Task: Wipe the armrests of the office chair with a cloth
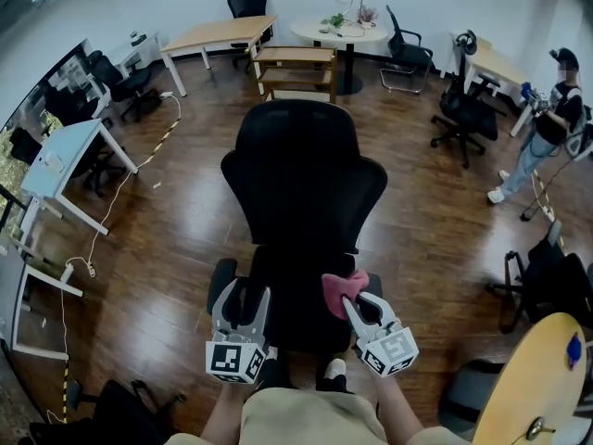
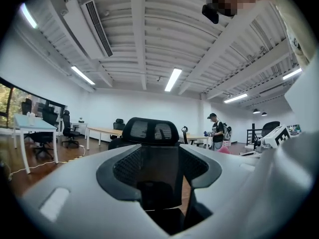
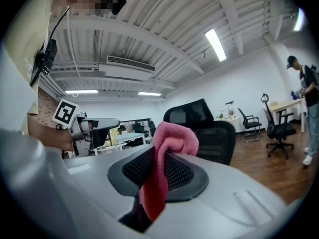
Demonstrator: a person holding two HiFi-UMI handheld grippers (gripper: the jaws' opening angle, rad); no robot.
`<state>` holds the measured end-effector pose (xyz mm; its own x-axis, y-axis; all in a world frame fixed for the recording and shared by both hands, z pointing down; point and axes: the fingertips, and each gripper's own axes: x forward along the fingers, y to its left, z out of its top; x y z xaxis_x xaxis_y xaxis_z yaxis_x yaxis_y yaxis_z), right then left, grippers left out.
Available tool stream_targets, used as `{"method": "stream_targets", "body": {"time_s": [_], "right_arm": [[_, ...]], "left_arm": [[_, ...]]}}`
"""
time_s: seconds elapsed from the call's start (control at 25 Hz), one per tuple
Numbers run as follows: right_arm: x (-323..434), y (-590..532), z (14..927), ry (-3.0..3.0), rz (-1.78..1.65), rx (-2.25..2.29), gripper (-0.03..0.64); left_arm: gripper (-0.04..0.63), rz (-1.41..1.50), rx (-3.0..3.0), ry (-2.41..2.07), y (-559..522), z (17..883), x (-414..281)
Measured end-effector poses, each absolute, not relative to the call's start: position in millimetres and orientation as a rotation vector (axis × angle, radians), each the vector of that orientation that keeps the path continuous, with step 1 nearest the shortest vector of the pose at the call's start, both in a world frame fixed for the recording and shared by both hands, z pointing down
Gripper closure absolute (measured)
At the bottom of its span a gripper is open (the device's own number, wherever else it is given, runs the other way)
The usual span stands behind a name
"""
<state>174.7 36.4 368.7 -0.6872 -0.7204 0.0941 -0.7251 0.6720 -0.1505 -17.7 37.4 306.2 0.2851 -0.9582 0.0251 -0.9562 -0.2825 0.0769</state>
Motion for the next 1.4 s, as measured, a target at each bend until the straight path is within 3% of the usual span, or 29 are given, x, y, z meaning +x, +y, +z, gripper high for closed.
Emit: {"method": "stream_targets", "body": {"time_s": [0.4,0.8,1.12,1.4], "right_arm": [[-42,28,470,-2.806,0.334,0.703,0.551],[-241,86,651,-2.5,0.326,0.056,0.551],[-276,55,704,-2.4,0.209,-0.063,0.551],[-256,-54,708,-2.411,0.142,0.122,0.551]], "left_arm": [[0.38,-0.012,2.29,-1.881,28,363,-189],[0.377,0.09,2.121,-1.869,36,456,-328],[0.377,0.119,2.051,-1.813,30,515,-365],[0.377,0.102,2.046,-1.788,10,524,-364]]}}
